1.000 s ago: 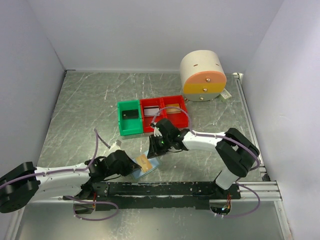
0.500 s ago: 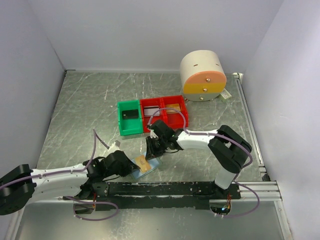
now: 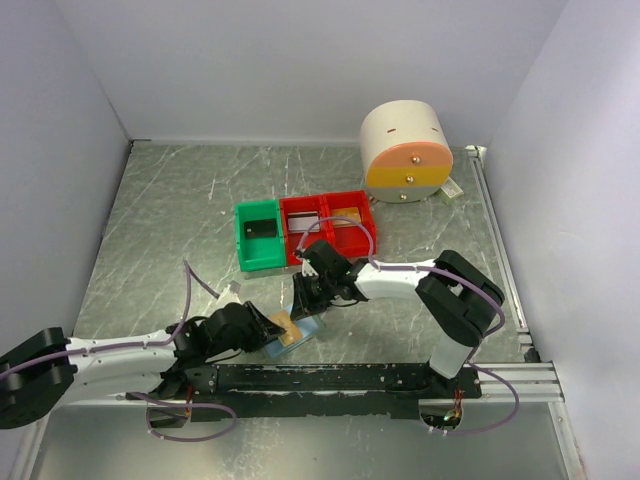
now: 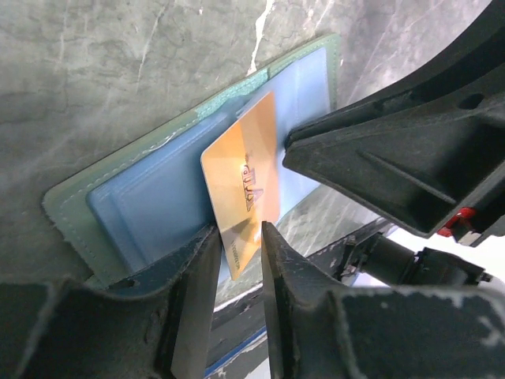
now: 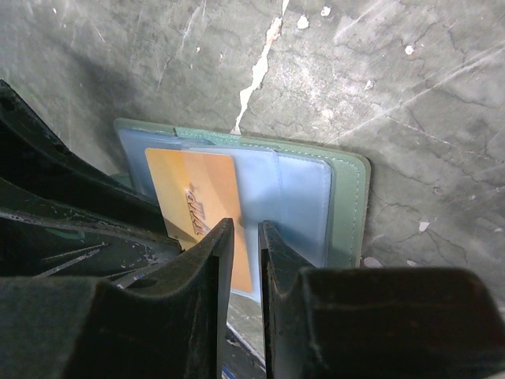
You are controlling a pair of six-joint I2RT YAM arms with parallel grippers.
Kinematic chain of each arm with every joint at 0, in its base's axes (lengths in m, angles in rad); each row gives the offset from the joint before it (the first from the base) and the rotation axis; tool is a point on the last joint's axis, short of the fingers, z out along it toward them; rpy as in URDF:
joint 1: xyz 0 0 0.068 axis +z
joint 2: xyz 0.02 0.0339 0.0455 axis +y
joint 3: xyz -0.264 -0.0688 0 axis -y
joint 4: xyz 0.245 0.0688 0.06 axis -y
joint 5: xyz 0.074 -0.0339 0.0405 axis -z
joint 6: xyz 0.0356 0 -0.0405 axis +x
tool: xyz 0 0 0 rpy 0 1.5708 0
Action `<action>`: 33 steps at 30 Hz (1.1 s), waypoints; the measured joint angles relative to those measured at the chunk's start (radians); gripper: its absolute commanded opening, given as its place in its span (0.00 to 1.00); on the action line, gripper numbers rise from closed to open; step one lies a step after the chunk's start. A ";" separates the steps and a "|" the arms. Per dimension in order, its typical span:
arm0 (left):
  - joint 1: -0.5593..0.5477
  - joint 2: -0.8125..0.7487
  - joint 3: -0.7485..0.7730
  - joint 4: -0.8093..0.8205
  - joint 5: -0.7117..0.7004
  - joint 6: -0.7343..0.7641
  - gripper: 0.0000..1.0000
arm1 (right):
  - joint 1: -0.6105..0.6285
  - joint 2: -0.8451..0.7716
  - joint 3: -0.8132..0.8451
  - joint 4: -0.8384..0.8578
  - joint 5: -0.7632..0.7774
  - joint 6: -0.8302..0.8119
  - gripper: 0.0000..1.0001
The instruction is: Take the credit cards out of the card holder
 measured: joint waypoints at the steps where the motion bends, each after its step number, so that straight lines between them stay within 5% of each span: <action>1: 0.000 0.008 -0.008 0.030 0.000 -0.006 0.39 | -0.001 0.000 -0.003 0.007 -0.004 0.002 0.20; 21: -0.003 0.083 -0.061 0.213 -0.044 -0.066 0.29 | -0.003 0.000 -0.039 0.073 -0.047 0.022 0.19; 28: -0.003 0.091 -0.065 0.225 -0.053 -0.061 0.08 | -0.003 0.002 -0.039 0.075 -0.050 0.022 0.19; 33: -0.003 0.079 -0.025 0.181 -0.053 -0.044 0.07 | -0.003 -0.001 -0.038 0.069 -0.041 0.021 0.20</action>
